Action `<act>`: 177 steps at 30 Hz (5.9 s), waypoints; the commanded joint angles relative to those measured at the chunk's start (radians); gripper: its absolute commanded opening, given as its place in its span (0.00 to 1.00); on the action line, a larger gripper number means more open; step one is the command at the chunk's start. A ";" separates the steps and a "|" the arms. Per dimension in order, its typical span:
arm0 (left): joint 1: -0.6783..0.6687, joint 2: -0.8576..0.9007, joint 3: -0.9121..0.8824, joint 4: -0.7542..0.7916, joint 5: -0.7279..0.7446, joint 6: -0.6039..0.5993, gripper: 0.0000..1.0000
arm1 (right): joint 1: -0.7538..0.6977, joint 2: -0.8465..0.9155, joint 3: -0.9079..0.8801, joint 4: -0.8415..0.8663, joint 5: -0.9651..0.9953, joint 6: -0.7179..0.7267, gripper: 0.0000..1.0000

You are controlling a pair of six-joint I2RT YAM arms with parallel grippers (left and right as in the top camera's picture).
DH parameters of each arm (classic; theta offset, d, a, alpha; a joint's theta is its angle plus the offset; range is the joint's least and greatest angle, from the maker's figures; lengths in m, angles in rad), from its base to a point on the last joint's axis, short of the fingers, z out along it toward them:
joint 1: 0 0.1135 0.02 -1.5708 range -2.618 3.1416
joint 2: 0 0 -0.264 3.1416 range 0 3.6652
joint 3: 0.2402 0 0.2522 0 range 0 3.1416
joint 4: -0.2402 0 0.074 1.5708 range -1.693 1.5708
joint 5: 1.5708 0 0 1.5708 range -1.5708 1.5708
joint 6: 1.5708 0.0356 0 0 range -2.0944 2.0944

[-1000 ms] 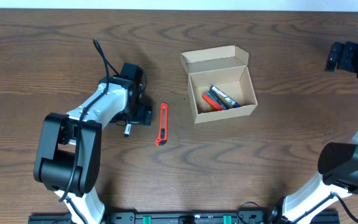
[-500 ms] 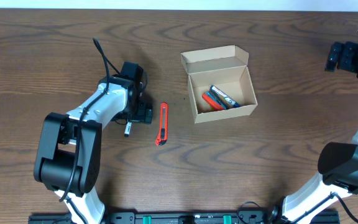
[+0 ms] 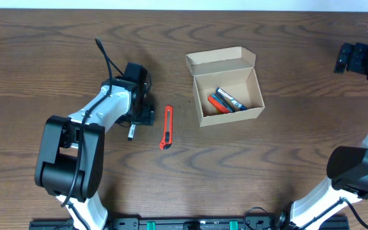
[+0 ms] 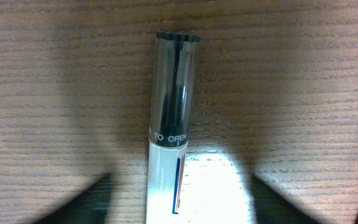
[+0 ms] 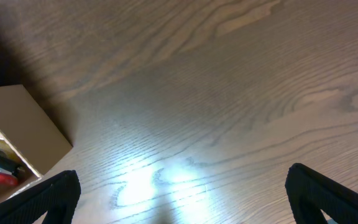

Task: Pack container
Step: 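Lower the left gripper and grasp the black-capped white marker, then lift the marker and carry it over the box with the left gripper, then lower the marker into the box and open the left gripper, then withdraw the left gripper and move it over the red utility knife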

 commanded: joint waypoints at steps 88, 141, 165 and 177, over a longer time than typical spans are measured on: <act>-0.399 0.256 0.932 -0.292 0.208 0.145 0.06 | -0.003 -0.016 0.013 -0.001 -0.003 0.011 0.99; -0.441 0.419 0.932 -0.318 0.158 0.157 0.38 | -0.003 -0.016 0.013 -0.001 -0.003 0.011 0.99; -0.429 0.402 1.194 -0.403 0.104 0.157 0.70 | -0.003 -0.016 0.013 -0.001 -0.003 0.011 0.99; -0.349 0.375 1.455 -0.779 -0.291 0.079 0.58 | -0.003 -0.016 0.013 -0.001 -0.003 0.011 0.99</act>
